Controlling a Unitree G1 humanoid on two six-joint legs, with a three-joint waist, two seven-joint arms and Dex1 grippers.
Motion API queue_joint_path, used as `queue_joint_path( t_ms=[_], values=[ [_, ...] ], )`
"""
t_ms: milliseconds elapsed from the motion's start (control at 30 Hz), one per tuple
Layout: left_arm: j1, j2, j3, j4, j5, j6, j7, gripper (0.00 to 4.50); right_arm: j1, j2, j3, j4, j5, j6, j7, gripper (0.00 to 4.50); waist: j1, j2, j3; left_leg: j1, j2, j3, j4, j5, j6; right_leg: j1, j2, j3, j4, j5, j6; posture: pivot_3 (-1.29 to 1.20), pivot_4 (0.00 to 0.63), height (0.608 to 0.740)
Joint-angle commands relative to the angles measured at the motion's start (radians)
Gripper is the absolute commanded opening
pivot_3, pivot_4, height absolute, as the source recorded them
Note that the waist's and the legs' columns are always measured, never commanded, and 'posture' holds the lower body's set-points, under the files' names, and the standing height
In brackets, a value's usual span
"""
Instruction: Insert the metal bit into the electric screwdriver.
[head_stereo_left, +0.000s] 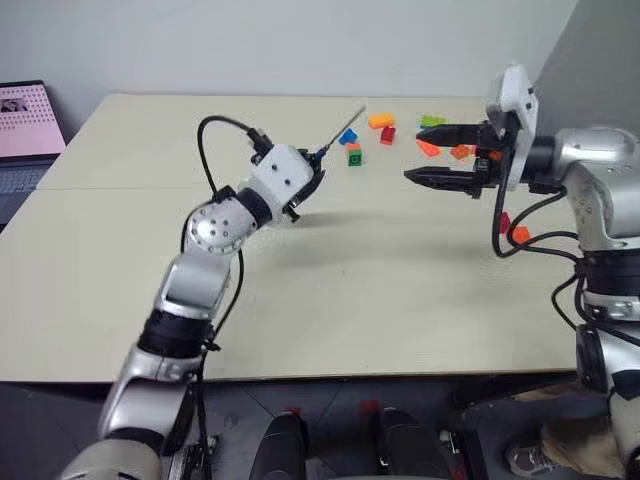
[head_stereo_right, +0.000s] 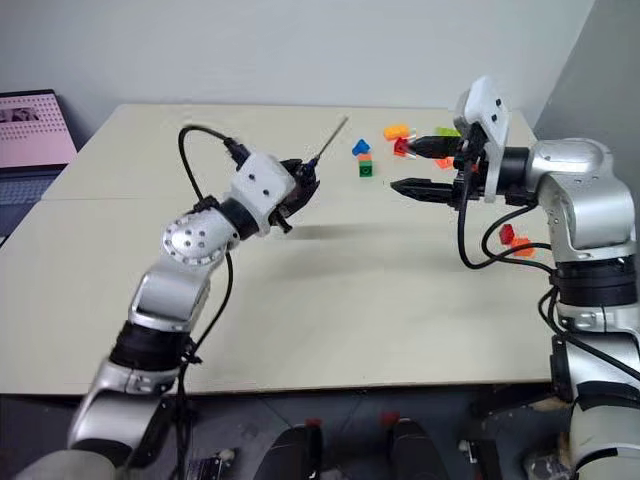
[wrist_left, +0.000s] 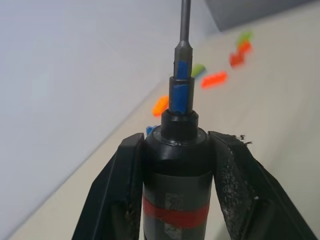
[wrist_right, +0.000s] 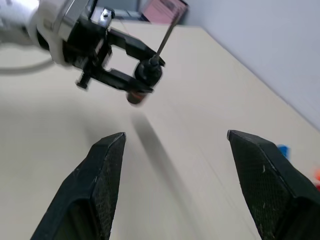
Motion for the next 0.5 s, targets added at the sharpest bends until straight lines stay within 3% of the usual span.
queue_joint_path(
  t_ms=[33,233,500],
  values=[
    [-0.071,0.018,-0.135,0.117,0.097,-0.079,-0.15,1.62,0.056,-0.089,-0.032,-0.216,0.011,0.053,-0.019,3.4,-0.003,0.0,0.0,-0.001,0.0,0.001,0.0,0.0,0.0,-0.002,0.0,0.001,0.001,0.0,0.0,0.0,0.15,0.74],
    [-0.172,-0.045,-0.3,0.334,0.161,-0.182,-0.393,1.62,0.232,-0.228,-0.003,-0.394,0.02,0.104,0.015,3.4,-0.003,0.0,0.0,-0.006,0.0,0.0,0.002,0.0,0.0,-0.005,0.0,-0.001,0.002,-0.001,0.0,0.0,0.15,0.74],
    [-0.236,-0.134,-0.329,0.574,0.227,-0.292,-0.443,1.62,0.33,-0.237,0.013,-0.433,0.022,0.127,-0.035,3.4,-0.003,0.0,0.0,-0.005,0.0,0.0,0.004,0.0,0.0,-0.004,0.0,0.0,0.003,-0.001,0.001,0.0,0.15,0.74]
  ],
)
